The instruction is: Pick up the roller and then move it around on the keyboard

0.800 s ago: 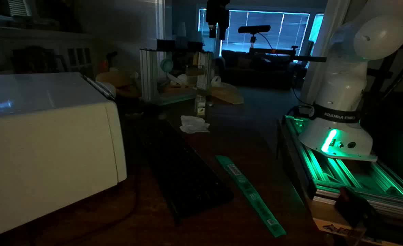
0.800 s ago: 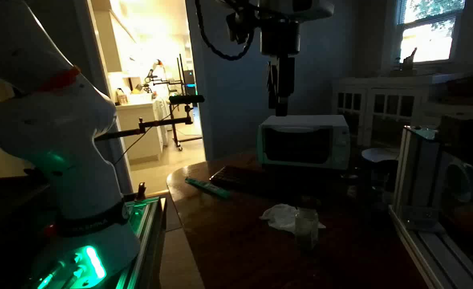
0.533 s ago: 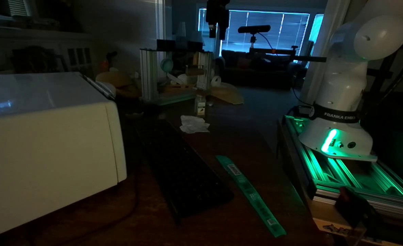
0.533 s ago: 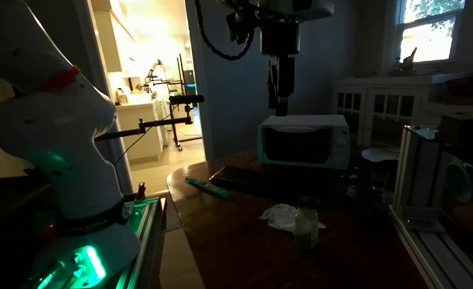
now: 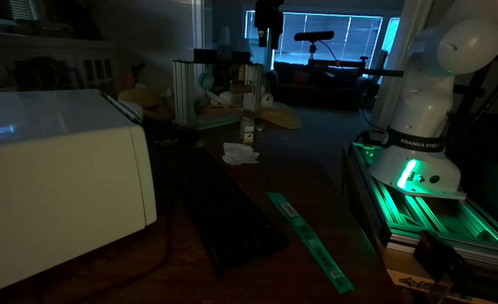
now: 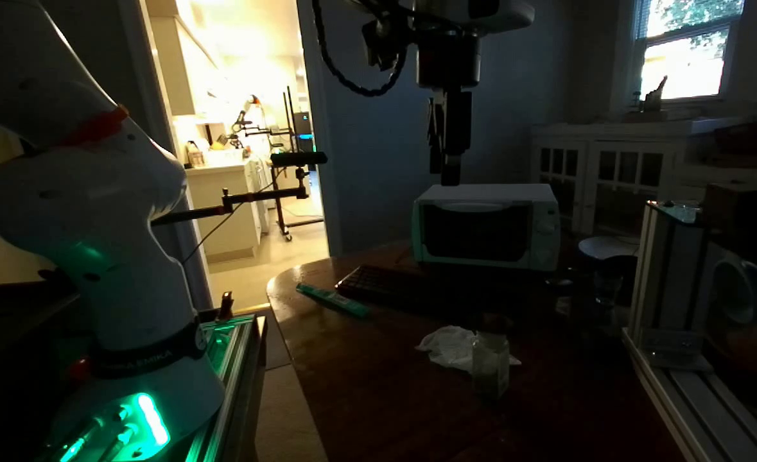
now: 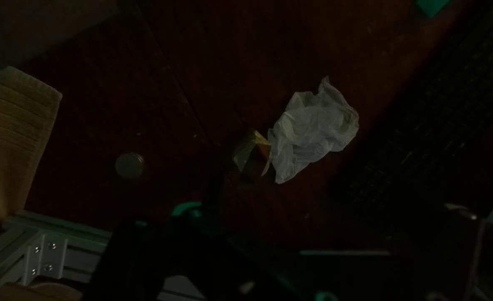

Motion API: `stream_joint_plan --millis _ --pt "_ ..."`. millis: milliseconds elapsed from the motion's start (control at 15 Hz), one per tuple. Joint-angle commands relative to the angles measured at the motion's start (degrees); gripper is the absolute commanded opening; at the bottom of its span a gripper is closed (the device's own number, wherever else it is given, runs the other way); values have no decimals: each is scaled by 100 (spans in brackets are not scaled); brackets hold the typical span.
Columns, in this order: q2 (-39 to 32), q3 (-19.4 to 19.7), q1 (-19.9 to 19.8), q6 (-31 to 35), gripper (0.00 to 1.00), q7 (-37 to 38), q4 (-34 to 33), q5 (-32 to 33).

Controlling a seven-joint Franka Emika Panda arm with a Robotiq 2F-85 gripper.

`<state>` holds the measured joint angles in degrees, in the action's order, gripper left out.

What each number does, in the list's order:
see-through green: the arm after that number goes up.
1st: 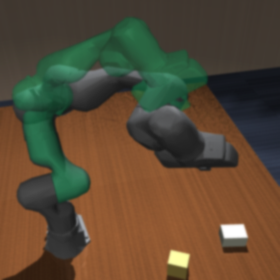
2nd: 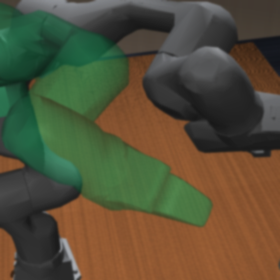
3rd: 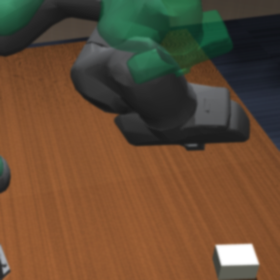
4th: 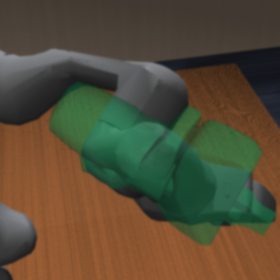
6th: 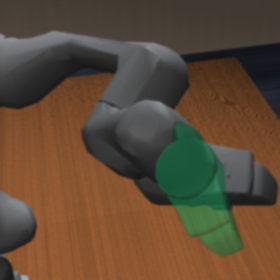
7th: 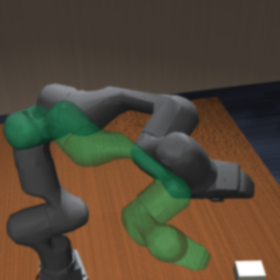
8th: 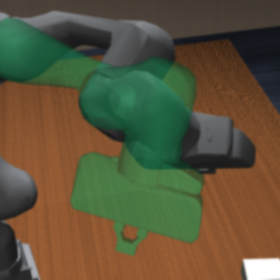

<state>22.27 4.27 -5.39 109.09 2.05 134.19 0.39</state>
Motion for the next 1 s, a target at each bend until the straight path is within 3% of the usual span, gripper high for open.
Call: stream_joint_plan --millis 0,400,933 --pt "-2 6 5 -13 100 0 -10 2" --pt "-86 42 2 26 100 -98 -72 11" --pt "-989 537 -292 -74 100 -455 -1138 58"
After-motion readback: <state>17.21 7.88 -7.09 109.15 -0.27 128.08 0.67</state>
